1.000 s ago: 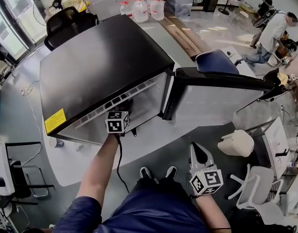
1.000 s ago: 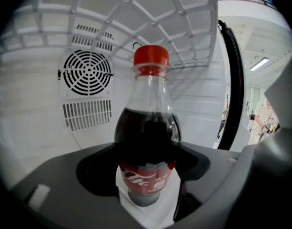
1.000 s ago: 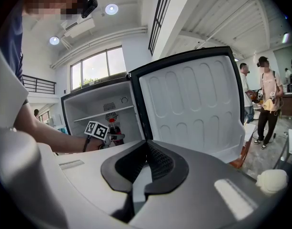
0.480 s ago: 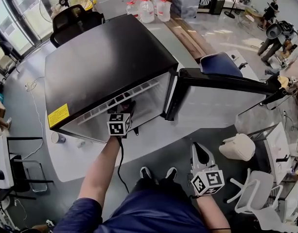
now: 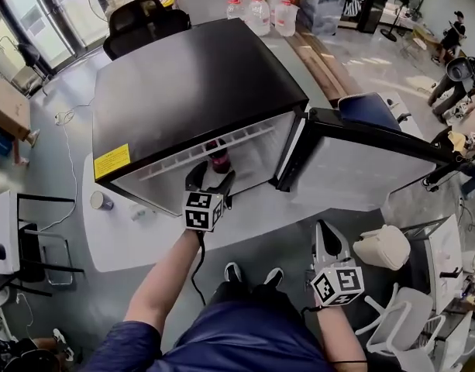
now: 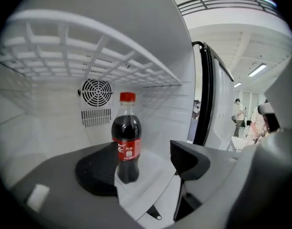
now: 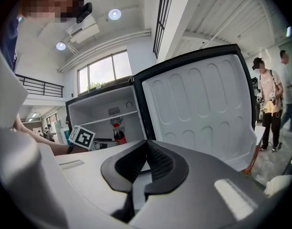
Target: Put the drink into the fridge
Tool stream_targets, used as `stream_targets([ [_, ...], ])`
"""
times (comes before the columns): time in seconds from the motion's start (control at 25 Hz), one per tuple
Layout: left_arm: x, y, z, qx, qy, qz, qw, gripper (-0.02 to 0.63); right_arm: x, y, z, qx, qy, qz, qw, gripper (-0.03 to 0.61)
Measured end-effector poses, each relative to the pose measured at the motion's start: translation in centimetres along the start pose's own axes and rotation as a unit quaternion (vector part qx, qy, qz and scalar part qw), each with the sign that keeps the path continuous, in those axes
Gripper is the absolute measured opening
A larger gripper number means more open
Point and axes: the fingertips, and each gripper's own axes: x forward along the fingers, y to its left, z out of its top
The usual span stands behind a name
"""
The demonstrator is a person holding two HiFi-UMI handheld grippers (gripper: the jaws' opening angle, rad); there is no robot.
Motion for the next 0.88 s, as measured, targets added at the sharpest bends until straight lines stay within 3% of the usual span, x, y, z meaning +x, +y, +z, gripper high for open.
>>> stream_targets([
  [0.12, -1.9, -2.2, 0.7, -0.001, -0.006, -0.013, 0.9999, 0.321, 0.4, 0.6, 0.8, -0.005, -0.007, 0.013, 1.0, 0.006],
  [0.32, -5.0, -7.2, 2.0, 0.035, -0.017, -0.062, 0.9973, 0.319, 0.8, 1.5, 2.1, -0.009, -0.022, 0.028, 0.999, 0.006],
  [0.52, -8.9, -11.5, 5.2, 0.05, -0.071, -0.101, 0.9911, 0.301, 0.8, 2.5, 3.7, -0.011, -0.039, 0.042, 0.998, 0.006],
  [0.76, -13.9, -14.1, 8.9, 0.039, -0.144, -0.106, 0.9831, 0.038, 0.3, 4.6, 6.2, -0.026, -0.061, 0.066, 0.996, 0.006],
  [0.88, -15.4, -14.4, 9.6, 0.028, -0.157, -0.098, 0.9823, 0.004, 0.1, 5.7, 6.9, -0.043, -0.067, 0.077, 0.994, 0.006],
])
